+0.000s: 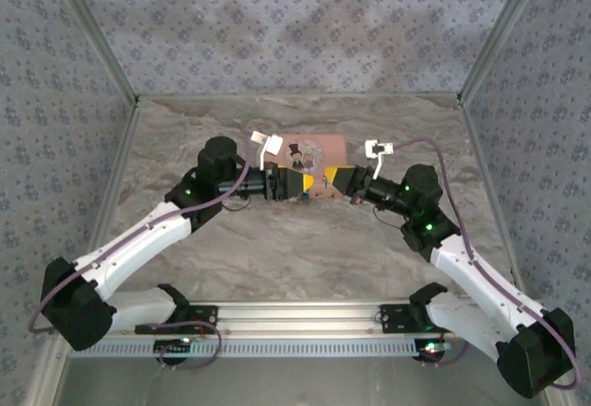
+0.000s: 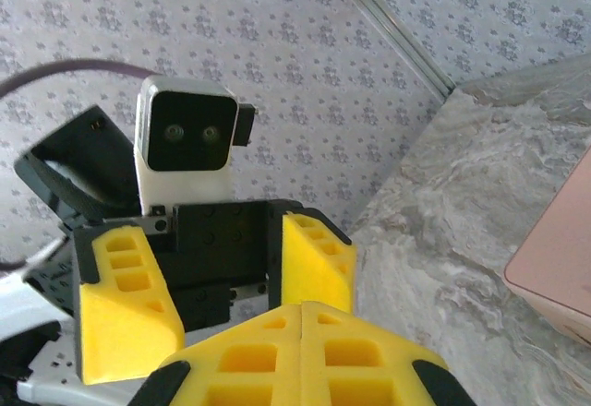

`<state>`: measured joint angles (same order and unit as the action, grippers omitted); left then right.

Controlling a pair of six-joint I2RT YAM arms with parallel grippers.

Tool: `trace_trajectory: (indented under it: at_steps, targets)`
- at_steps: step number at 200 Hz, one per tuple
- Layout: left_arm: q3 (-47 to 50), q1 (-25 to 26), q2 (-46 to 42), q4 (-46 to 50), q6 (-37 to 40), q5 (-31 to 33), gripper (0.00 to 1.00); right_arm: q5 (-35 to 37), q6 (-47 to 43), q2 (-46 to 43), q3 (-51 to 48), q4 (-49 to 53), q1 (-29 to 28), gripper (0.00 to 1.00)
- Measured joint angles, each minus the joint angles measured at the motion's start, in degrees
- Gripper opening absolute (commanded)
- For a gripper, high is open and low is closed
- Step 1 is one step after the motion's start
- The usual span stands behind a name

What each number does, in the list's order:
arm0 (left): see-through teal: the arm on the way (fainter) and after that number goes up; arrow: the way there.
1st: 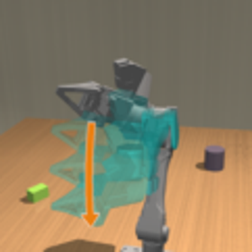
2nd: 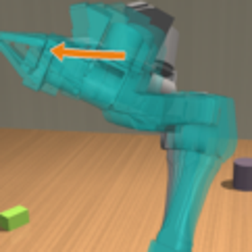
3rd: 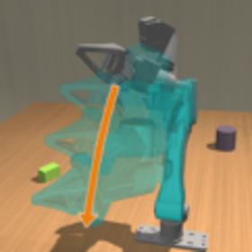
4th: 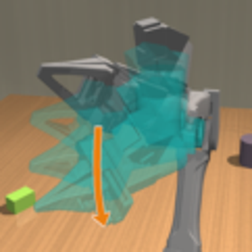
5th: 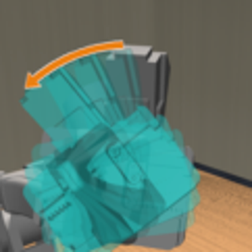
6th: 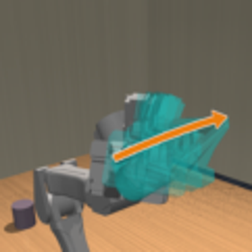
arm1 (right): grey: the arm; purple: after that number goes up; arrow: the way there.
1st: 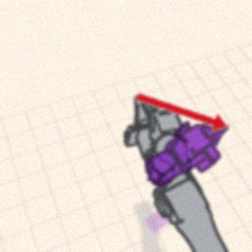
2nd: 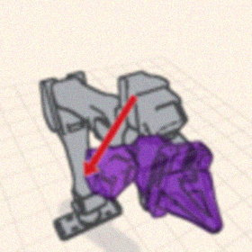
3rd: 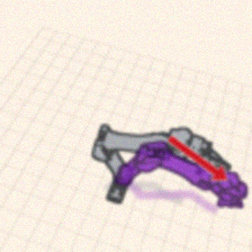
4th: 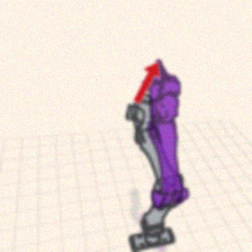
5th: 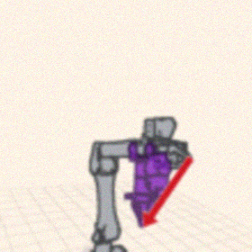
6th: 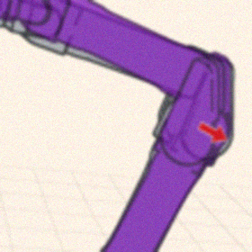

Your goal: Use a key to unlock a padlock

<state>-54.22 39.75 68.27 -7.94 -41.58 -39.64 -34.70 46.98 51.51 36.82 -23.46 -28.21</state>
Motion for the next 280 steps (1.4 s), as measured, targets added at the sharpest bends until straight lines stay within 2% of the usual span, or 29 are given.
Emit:
trace_trajectory:
  at_steps: [21, 40, 48, 63, 109, 162, 280]
  targets:
    - [1.14, 0.00, 0.44, -5.53, -1.68, -0.87, 0.80, 0.59, 2.67, 0.00, 0.20, -1.95, 0.00, 0.00]
    - [1.14, 0.00, 1.55, -9.51, -2.51, -1.57, 0.78, 1.18, 4.50, -0.02, 0.61, -2.99, -0.11, 0.00]
    - [1.14, 0.07, 2.08, -10.93, -2.89, -1.84, 0.72, 1.55, 4.94, -0.11, 0.87, -3.17, -0.26, 0.00]
    - [1.14, 0.31, 3.28, -13.29, -3.56, -2.36, 0.51, 2.54, 5.44, -0.52, 1.16, -3.41, -0.81, 0.00]
    - [0.94, 3.54, 5.42, -15.02, -4.59, -3.06, 0.27, 7.02, 5.99, -1.60, 1.27, -3.54, -2.45, 0.00]
    - [-0.46, 5.05, 5.42, -15.26, -5.22, -3.15, 0.35, 14.69, 5.53, -3.02, 1.25, -2.47, -5.01, 0.00]
    - [-1.79, 5.38, 6.86, -15.43, -5.66, -1.18, 0.30, 18.40, 5.53, -2.99, -0.17, -2.56, -7.23, 0.00]
